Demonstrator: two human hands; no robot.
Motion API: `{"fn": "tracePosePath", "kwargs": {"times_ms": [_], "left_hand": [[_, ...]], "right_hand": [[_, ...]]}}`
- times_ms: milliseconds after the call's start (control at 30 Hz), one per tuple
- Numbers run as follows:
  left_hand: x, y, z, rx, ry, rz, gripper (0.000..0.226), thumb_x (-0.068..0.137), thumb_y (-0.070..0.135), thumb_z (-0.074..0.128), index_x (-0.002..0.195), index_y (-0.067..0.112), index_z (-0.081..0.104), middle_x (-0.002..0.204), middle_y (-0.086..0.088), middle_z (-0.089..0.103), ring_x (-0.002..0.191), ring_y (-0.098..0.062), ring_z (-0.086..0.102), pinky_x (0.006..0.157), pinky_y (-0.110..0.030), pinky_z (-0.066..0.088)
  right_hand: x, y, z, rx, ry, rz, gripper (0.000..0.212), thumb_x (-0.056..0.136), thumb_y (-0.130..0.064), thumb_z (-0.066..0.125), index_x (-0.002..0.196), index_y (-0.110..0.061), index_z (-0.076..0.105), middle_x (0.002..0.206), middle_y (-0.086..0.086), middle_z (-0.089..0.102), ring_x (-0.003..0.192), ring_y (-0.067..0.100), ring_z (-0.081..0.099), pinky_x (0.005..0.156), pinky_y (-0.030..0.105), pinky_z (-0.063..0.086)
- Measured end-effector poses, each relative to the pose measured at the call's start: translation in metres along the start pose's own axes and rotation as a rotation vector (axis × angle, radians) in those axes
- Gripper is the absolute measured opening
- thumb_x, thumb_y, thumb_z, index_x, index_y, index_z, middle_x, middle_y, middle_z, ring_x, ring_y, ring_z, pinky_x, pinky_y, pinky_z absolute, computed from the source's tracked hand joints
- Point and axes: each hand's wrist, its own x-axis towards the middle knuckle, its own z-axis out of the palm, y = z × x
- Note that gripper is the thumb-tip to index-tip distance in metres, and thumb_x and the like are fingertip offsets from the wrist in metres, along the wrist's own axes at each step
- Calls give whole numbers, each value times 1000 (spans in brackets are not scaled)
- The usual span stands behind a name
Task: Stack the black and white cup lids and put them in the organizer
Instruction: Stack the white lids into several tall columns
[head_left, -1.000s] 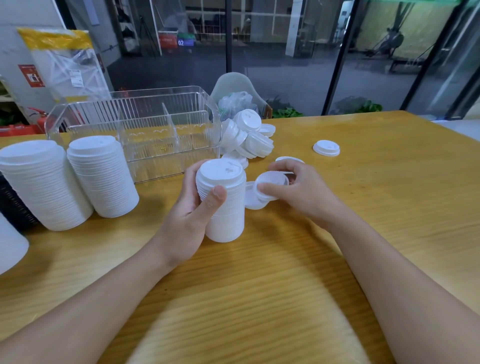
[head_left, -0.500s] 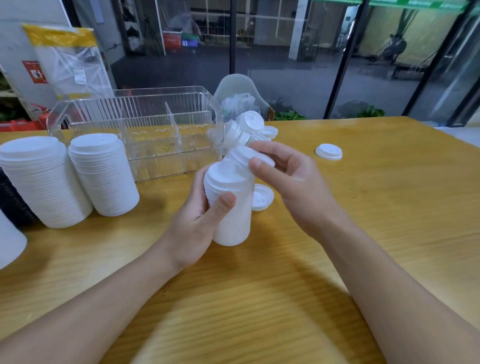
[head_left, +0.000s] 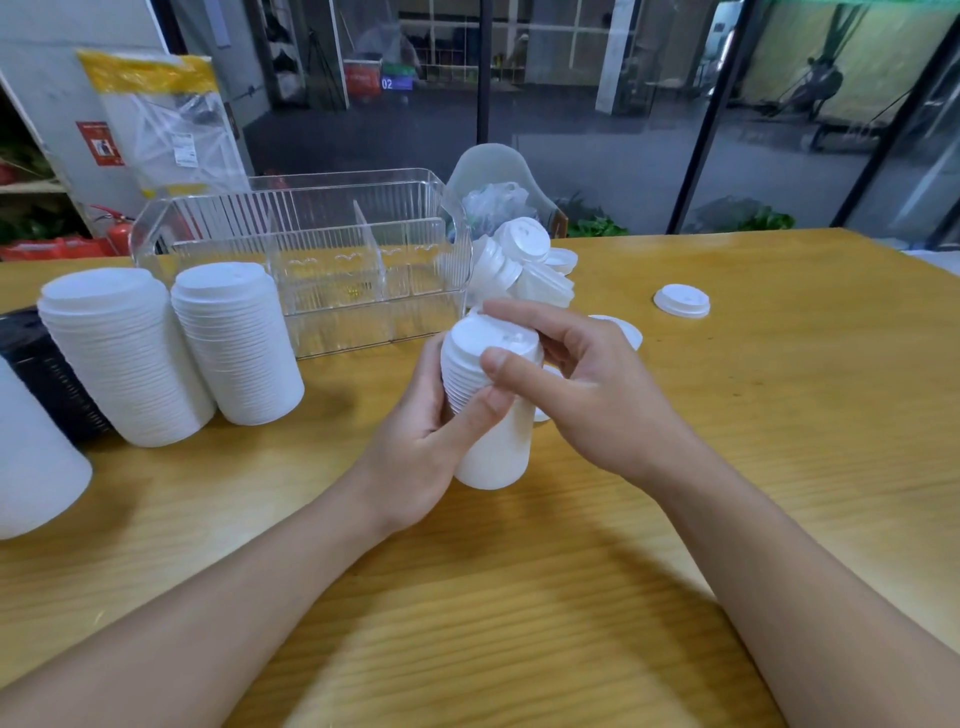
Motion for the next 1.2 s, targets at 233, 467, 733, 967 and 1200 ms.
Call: {"fn": "tracePosePath", "kwargs": {"times_ms": [233,467,733,967,1200], "left_hand": [[0,-2,-1,-6,15,23,67,101,41,66,160,23,41,144,6,68,134,-14,66,104,-27,53],[4,-3,-9,-21,106,27,57,102,33,67,155,24,46,141,10,69,132,-10,66,101,-22,53],[3,-3,-8,-24,140,39,60,99,33,68,154,22,47,138,13,70,129,-6,66,101,-20,53],[4,-4,-10,-8,136,38,61,99,37,69,154,24,48,141,9,69,131,-10,65,101,-22,53],[4,-3,-9,-9,122,36,61,99,36,69,155,23,47,142,10,69,131,-9,65,100,-20,53]], "right_hand": [[-1,4,-12,40,-103,-26,53,101,-33,74,150,-19,63,145,-12,68,137,4,62,117,36,50],[7,39,-61,-324,-90,59,47,97,-7,71,136,-35,71,138,-22,69,135,-5,57,119,31,44],[7,67,-43,-522,-226,127,30,83,-28,93,105,-36,74,135,-26,67,125,-5,59,109,23,45],[12,63,-35,-356,-32,125,8,104,-40,70,106,-34,74,90,-14,75,85,3,67,79,29,53],[16,73,-34,-172,186,282,26,108,-35,66,133,-29,68,77,-19,70,75,-1,65,73,18,46]]}}
